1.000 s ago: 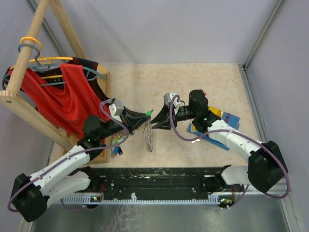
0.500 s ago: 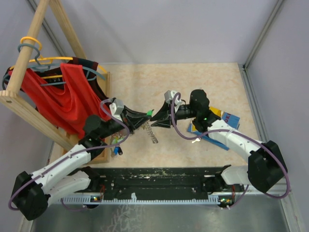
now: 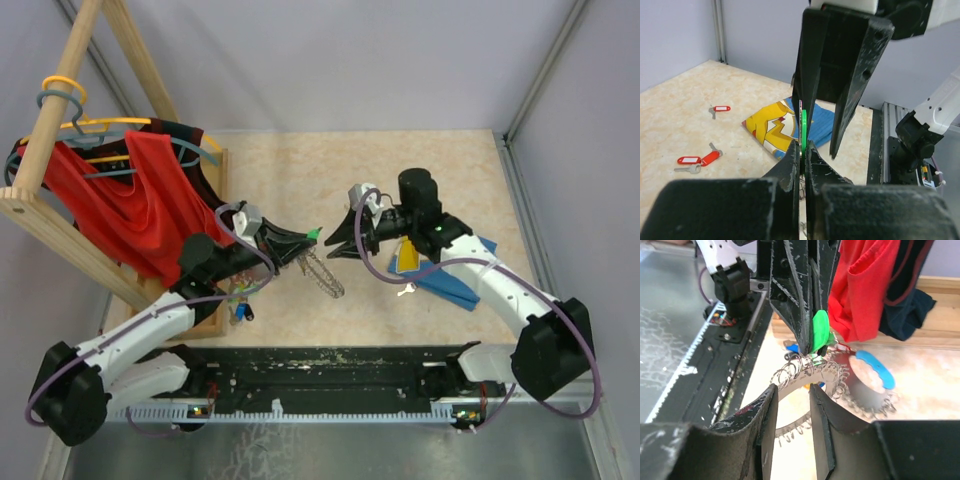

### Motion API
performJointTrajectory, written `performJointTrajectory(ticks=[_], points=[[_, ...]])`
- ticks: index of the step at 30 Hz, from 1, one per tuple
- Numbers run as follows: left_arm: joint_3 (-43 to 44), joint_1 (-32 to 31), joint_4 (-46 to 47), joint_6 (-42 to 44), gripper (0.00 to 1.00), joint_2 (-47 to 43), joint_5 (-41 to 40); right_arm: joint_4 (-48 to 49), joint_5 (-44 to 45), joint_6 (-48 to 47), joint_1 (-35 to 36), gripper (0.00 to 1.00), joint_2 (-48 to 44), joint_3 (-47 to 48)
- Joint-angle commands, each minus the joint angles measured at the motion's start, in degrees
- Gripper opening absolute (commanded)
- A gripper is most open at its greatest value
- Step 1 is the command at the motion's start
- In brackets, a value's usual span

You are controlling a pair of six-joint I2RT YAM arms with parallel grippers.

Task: Remove the keys from the keyring
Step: Remove the key from the keyring.

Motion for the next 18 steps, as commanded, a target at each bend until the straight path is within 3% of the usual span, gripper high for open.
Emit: performJointTrajectory(ticks=[1, 7, 13, 16, 18], points=[[-0.7, 2.67, 10.28, -2.21, 0.0, 3.62, 7.26, -17.71, -3.2, -17.58, -4.56, 0.34, -4.19, 5.7], [-0.83, 5.26, 24.49, -7.79, 0.0, 11.66, 15.86, -21.06, -5.12, -17.32, -9.76, 0.41, -5.09, 8.6], [1.34, 5.88, 32.97, -8.47, 0.0, 18.99, 21.72, -12.65, -6.62, -5.89, -9.83, 0.47, -4.33, 8.36], [3.15, 6.08, 34.34, -9.03, 0.0, 21.87, 23.7, -20.66, -4.47, -12.67, -9.83, 0.5, -4.05, 11.94], [4.23, 6.13, 34.81, -9.13, 0.0, 23.59, 24.27, -27.87, -2.47, -19.64, -9.83, 0.58, -3.55, 14.86]])
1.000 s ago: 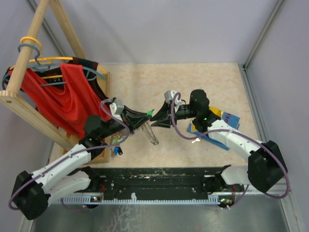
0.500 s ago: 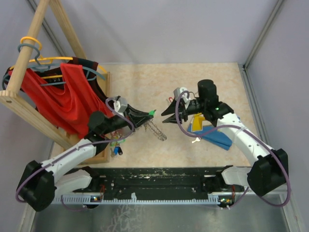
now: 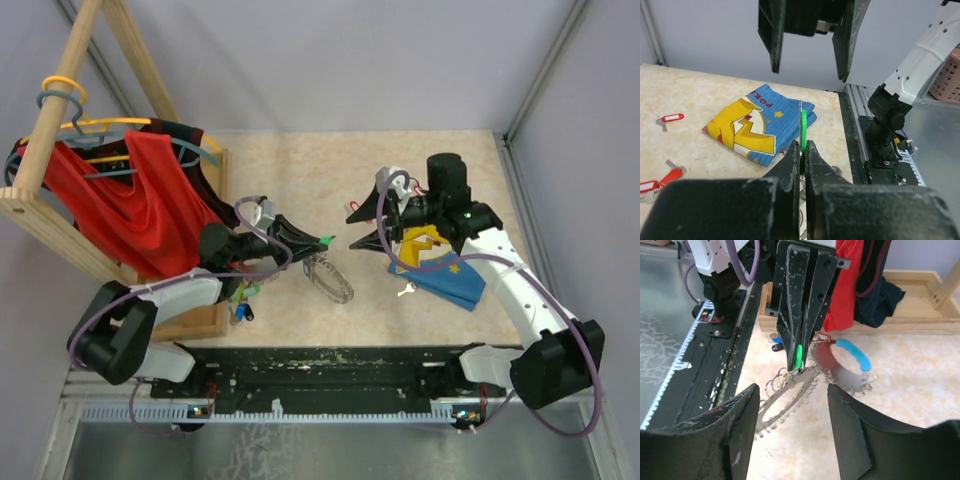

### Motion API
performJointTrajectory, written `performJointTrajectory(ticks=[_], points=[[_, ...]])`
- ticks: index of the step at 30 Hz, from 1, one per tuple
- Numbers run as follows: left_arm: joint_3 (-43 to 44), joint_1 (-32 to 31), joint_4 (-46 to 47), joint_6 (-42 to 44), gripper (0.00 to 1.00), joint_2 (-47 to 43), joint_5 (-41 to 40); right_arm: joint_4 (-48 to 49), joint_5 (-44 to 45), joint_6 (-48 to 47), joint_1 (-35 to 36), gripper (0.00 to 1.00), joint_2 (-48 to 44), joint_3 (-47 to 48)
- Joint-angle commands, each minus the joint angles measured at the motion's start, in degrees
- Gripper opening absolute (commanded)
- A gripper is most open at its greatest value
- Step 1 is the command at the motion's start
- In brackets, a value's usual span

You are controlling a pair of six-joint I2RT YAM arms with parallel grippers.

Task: Remove the keys from the keyring
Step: Remove the key from the keyring.

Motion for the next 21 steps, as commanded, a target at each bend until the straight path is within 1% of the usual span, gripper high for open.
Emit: performJointTrajectory(ticks=[1, 4, 7, 10, 16, 19, 21], points=[[4.14, 0.62, 7.89, -0.89, 0.0, 2.74, 3.91, -10.58, 1.99, -10.52, -0.1, 0.6, 0.3, 8.54], [4.67, 0.59, 9.0, -0.6, 0.0, 4.89, 3.89, -11.8, 1.57, -8.56, -0.04, 0.62, 2.12, 11.07], [4.79, 0.57, 10.98, -1.1, 0.0, 6.02, 3.5, -7.35, 1.87, -2.34, 0.89, 0.61, 3.07, 10.12], [5.31, 0.55, 12.17, -1.84, 0.0, 6.82, 3.54, -5.03, 3.49, 0.63, 2.2, 0.61, 3.25, 8.73], [6.17, 0.5, 15.2, -4.0, 0.0, 8.74, 4.35, -5.7, 8.83, 2.69, 6.41, 0.53, 5.23, 8.73], [6.26, 0.54, 15.51, -4.3, 0.0, 8.88, 4.27, -5.54, 10.8, 3.62, 7.14, 0.49, 6.12, 8.97], [6.18, 0.55, 15.38, -4.21, 0.0, 8.77, 3.93, -5.59, 11.41, 4.25, 7.34, 0.45, 6.56, 9.23]])
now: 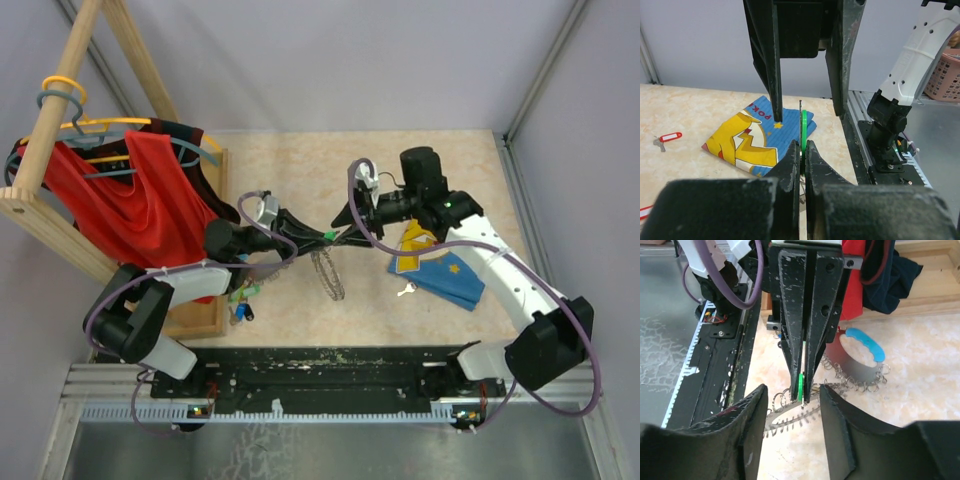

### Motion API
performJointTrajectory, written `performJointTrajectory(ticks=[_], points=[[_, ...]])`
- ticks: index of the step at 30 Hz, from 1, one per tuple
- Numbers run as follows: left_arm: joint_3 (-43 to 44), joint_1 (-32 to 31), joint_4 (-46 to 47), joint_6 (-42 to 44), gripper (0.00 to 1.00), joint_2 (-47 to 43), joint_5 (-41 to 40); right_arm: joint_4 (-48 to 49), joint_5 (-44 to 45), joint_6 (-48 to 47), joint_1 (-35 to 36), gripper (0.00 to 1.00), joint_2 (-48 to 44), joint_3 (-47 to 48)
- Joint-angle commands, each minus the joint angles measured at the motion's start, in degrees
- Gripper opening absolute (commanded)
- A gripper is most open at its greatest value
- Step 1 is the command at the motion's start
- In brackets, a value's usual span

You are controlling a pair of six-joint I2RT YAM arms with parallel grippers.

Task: Remove the keys from the keyring
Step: Remove the key from the keyring.

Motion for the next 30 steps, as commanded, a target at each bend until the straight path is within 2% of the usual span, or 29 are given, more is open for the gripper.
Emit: performJointTrajectory(ticks=[1, 13, 17, 19, 23, 30], points=[[1.69, 0.31, 4.69, -0.93, 0.0, 0.03, 0.23, 1.9, 2.41, 2.34, 0.74, 0.43, 0.89, 0.71], [2.04, 0.31, 4.59, -1.37, 0.0, 0.68, -0.66, 1.37, 2.26, 2.51, 1.97, 0.2, 1.85, 0.89], [2.21, 0.31, 4.62, -1.65, 0.0, 0.82, -0.96, 0.99, 1.85, 2.24, 2.39, 0.09, 2.07, 1.11], [2.22, 0.31, 4.59, -1.63, 0.0, 0.77, -1.13, 0.8, 1.21, 2.22, 2.44, 0.0, 2.11, 1.24], [1.91, 0.31, 4.49, -1.66, 0.0, 0.73, -1.81, 1.29, -0.16, 3.08, 2.44, 0.0, 1.62, 1.43], [-1.25, 0.31, 5.85, 0.04, 0.4, -1.51, -4.5, 9.92, -2.12, 13.44, -0.75, 0.0, -0.53, -0.71]])
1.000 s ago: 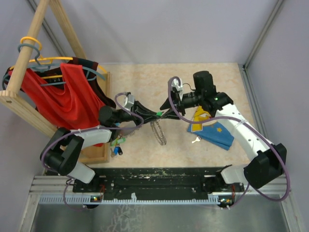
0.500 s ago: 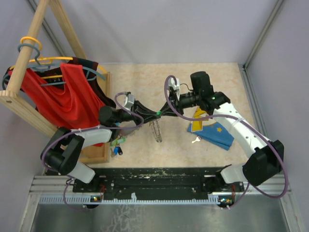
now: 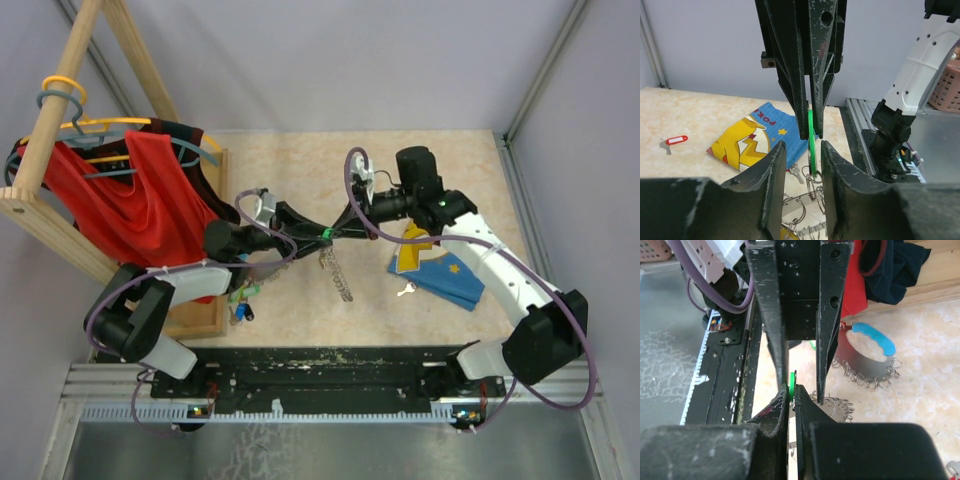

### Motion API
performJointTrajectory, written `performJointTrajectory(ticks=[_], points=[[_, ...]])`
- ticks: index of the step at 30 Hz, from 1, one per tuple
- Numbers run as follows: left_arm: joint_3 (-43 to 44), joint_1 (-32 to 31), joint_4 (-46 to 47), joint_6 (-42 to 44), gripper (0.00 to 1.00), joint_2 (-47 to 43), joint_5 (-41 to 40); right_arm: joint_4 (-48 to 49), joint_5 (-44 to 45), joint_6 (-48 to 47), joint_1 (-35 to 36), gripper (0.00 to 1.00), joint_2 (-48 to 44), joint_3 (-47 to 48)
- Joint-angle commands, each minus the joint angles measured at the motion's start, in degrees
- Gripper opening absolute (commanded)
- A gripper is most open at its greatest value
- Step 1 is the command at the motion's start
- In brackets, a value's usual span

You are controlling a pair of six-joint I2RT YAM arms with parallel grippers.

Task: Remove the keys from the keyring
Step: Remove the key from the keyring.

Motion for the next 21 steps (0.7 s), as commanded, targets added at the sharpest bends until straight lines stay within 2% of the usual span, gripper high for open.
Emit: performJointTrajectory(ticks=[1, 4, 9, 21], points=[[-2.31, 0.31, 4.83, 1.7, 0.45, -2.54, -3.67, 9.45, -4.6, 9.09, -2.22, 0.0, -2.89, -1.23], [-4.73, 0.31, 5.7, 2.95, 0.54, -4.31, -5.97, 10.32, -4.59, 10.65, -2.63, 0.0, -3.47, -2.23], [-7.01, 0.32, 5.05, 5.12, 0.57, -7.24, -10.23, 9.85, -3.87, 11.22, -2.78, 0.0, -4.18, -2.43], [-4.51, 0.22, 4.93, 1.73, 0.45, -5.0, -7.25, 5.76, -5.01, 6.71, -2.81, 0.0, -4.74, -1.08]])
